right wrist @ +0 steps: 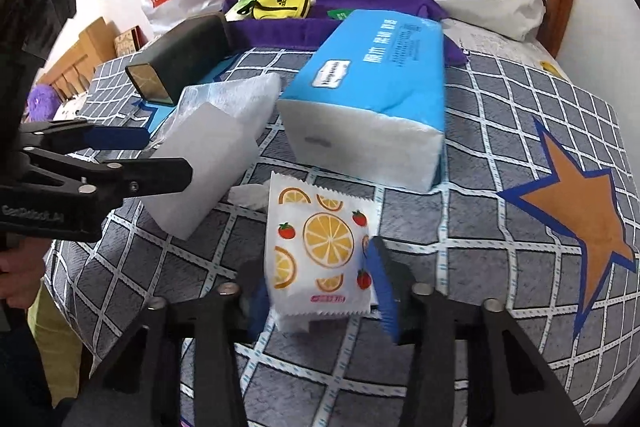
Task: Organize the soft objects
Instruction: 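Grasp the orange-print snack packet with the right gripper while the left gripper approaches the white foam block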
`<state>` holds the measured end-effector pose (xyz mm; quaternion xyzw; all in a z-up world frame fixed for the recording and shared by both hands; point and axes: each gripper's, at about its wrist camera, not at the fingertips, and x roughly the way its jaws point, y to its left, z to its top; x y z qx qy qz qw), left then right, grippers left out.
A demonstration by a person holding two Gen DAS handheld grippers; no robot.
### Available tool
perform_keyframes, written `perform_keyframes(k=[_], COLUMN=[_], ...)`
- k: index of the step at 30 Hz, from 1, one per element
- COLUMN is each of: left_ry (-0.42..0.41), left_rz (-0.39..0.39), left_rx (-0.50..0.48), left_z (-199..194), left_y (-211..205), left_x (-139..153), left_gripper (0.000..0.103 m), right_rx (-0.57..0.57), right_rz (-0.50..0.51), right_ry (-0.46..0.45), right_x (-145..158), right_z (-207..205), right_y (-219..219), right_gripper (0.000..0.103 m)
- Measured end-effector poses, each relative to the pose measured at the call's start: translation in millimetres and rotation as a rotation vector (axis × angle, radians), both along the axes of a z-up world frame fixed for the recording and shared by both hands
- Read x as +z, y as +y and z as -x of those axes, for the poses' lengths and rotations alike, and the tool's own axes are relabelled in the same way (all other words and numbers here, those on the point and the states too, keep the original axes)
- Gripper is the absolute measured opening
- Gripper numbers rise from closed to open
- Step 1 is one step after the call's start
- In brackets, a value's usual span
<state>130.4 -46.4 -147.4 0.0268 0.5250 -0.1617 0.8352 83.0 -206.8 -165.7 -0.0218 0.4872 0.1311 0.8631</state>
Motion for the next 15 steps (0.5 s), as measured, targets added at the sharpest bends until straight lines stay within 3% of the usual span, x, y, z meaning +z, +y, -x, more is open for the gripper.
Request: perform_keyframes(k=[3,5,10,15], left_ry=[-0.007,-0.006,-0.014,-0.012], left_rz=[0.006,0.022,0.030,0.044], left_rx=[-0.014,-0.017,-0.016,-0.033], left_z=[1.5,2.4,2.6,0.7], left_y=[-2.4,-1.0,2.6,-2.5], left_x=[0.0,2.1,5.3,1.6], left_gripper=[0.071,0.063,0.051,0.049], right_rx=[-0.005,-0.008,-0.019,-0.028], right_rz=[0.000,0.003,0.008,-0.004], right_ry=[-0.029,-0.042,-0.060,-0.067], right_x=[6.7,11.1,17.7,16.0], right_z=[4.1,5.6,4.7,-1.5], right_y=[-4.9,-7.1,-13.0,-17.2], right_gripper=[0.027,0.014,0.012,0.010])
